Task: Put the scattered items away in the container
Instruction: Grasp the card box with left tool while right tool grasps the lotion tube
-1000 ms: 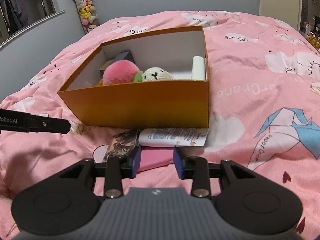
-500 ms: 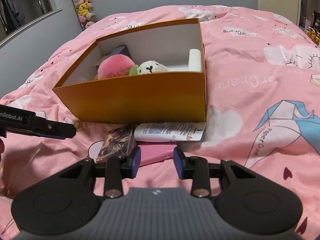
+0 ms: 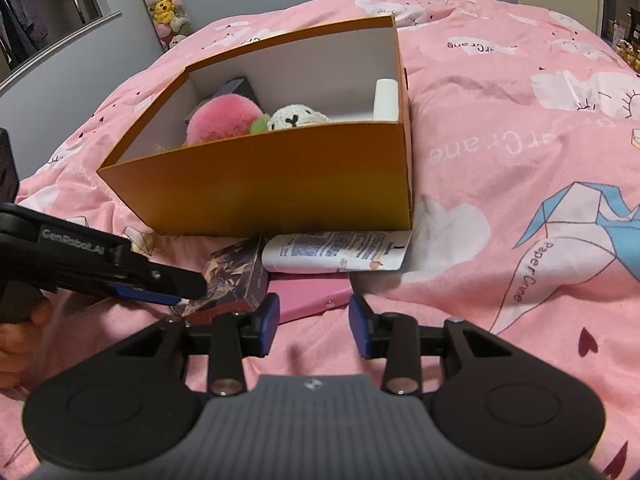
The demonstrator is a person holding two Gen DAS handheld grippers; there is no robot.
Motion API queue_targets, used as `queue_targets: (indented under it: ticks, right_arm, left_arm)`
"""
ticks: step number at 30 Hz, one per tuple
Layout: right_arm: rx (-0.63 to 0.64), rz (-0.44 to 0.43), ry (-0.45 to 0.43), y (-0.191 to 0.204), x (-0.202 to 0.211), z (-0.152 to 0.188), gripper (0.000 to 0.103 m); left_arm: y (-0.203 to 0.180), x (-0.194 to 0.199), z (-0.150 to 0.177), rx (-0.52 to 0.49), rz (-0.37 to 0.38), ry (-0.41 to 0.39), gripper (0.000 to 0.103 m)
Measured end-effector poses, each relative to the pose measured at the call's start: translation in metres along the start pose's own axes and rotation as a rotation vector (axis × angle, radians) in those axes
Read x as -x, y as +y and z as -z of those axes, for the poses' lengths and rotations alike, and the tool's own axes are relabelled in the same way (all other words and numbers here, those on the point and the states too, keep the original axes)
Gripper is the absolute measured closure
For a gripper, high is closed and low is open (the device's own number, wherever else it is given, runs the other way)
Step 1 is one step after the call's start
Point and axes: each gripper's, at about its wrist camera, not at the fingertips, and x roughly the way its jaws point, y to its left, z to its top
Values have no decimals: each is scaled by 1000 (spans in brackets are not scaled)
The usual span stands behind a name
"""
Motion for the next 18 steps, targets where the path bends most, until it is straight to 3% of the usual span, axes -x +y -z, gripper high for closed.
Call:
queue_targets:
  ticks: [8,13,15,18]
  right_arm:
    - [4,-9,18,-1,-4,0,61]
    - [10,-7,22,0,-5,0,61]
    - [9,-5,22,-1,-5,0,61]
    - [9,-2,19,0,-4,0,60]
  left_arm:
    - [8,-23,-1,65,69,68,42]
    - [10,-39,-2,94,109,109,42]
    - [9,-44,-1,95,103,132,58]
    - [6,-45,2,77,76,131,66]
